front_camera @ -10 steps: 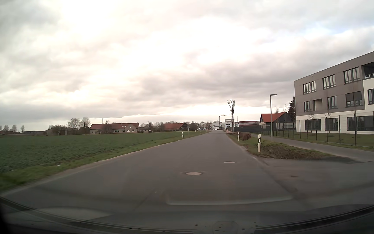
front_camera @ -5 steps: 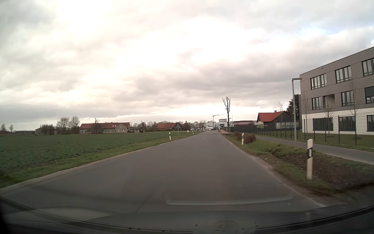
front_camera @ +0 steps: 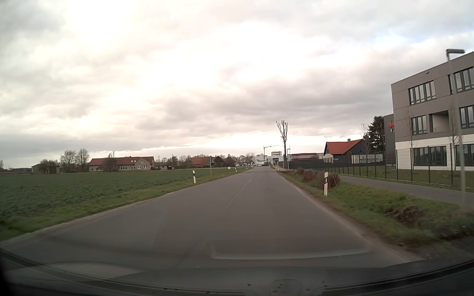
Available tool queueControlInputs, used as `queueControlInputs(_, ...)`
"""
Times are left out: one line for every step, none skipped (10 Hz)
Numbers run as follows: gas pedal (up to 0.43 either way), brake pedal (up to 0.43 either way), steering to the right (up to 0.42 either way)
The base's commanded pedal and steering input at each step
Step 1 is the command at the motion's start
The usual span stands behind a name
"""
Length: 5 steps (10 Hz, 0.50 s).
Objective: Follow the waypoints while adhering to traffic rules and regulations
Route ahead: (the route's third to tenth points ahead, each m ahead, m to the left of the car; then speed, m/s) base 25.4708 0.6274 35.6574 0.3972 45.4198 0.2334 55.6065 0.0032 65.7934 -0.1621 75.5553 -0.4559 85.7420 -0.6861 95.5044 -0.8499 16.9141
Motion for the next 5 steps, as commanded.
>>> queueControlInputs(0.248, 0.000, 0.007)
queueControlInputs(0.248, 0.000, 0.006)
queueControlInputs(0.248, 0.000, 0.005)
queueControlInputs(0.248, 0.000, 0.005)
queueControlInputs(0.248, 0.000, 0.005)
